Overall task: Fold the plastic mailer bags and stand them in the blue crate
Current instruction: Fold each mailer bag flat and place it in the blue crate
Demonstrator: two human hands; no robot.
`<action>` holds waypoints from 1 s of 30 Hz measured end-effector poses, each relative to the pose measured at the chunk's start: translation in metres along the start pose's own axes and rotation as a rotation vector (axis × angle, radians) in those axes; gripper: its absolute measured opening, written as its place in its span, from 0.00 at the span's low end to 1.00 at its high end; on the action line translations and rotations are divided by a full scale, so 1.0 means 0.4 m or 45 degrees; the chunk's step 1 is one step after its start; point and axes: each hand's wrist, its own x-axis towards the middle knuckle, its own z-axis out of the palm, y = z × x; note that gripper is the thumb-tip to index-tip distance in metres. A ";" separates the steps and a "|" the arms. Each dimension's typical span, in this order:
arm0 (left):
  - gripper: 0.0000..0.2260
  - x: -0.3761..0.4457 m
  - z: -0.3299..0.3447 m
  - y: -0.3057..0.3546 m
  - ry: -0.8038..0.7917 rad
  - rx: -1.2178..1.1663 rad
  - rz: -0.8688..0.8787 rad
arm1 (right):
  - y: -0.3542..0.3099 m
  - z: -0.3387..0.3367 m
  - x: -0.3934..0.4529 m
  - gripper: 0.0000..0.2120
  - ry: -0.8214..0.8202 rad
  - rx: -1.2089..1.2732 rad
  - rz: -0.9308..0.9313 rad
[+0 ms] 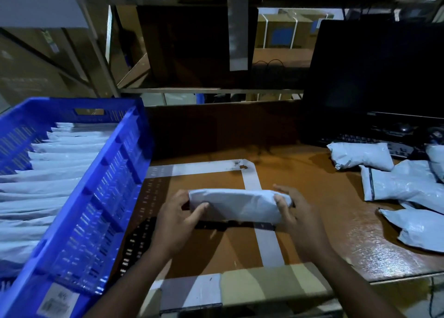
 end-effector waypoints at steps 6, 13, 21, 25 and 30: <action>0.36 0.000 0.025 -0.006 -0.041 0.075 -0.250 | 0.014 0.038 0.056 0.17 0.021 -0.297 0.191; 0.29 -0.031 0.051 -0.001 0.080 0.811 -0.009 | 0.009 0.109 0.018 0.23 -0.118 -0.762 -0.136; 0.33 -0.060 0.154 -0.048 -0.501 0.917 0.249 | 0.032 0.203 -0.053 0.28 -0.398 -0.988 -0.254; 0.41 -0.048 0.150 -0.045 -0.523 0.880 0.201 | 0.027 0.197 -0.025 0.28 -0.420 -0.991 -0.227; 0.39 -0.061 0.143 -0.038 -0.577 0.865 0.190 | 0.049 0.198 -0.040 0.28 -0.446 -0.921 -0.233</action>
